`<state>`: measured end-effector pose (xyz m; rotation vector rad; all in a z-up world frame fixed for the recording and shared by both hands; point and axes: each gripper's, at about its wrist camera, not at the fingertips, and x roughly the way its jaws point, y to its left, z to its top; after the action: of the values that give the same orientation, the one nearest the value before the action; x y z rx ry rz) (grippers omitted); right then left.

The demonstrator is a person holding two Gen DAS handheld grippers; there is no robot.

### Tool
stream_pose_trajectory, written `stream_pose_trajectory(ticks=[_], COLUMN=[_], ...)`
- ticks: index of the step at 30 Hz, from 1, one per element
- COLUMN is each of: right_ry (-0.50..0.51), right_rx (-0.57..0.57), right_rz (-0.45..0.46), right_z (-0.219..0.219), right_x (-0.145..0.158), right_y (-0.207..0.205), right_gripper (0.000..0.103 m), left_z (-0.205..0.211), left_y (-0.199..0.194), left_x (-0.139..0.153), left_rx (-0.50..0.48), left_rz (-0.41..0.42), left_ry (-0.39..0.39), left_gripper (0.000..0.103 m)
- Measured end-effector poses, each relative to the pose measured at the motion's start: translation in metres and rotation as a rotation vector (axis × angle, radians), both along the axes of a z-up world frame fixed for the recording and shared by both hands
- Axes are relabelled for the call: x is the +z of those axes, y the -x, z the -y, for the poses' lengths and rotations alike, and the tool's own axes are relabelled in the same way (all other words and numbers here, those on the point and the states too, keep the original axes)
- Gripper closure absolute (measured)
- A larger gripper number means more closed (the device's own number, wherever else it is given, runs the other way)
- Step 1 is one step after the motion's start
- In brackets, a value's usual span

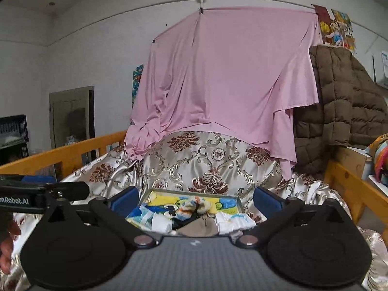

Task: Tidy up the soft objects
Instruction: 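Lift both grippers away from the tray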

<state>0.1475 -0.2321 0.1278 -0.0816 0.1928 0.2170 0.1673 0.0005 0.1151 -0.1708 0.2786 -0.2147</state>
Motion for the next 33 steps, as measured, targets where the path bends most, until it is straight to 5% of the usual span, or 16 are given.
stream_pose_trajectory(ticks=[15, 33], right_ry=[0.002, 0.073], right_rx=[-0.072, -0.120], right_rz=[-0.091, -0.281], right_z=[-0.017, -0.027], right_x=[-0.062, -0.150], right_y=[0.039, 0.034], right_gripper=[0.000, 0.000], left_z=[-0.032, -0.052], left_y=[0.061, 0.049], left_x=[-0.059, -0.119], left_rx=[-0.007, -0.020], left_rz=[-0.080, -0.263], left_ry=[-0.099, -0.190], left_gripper=[0.001, 0.001])
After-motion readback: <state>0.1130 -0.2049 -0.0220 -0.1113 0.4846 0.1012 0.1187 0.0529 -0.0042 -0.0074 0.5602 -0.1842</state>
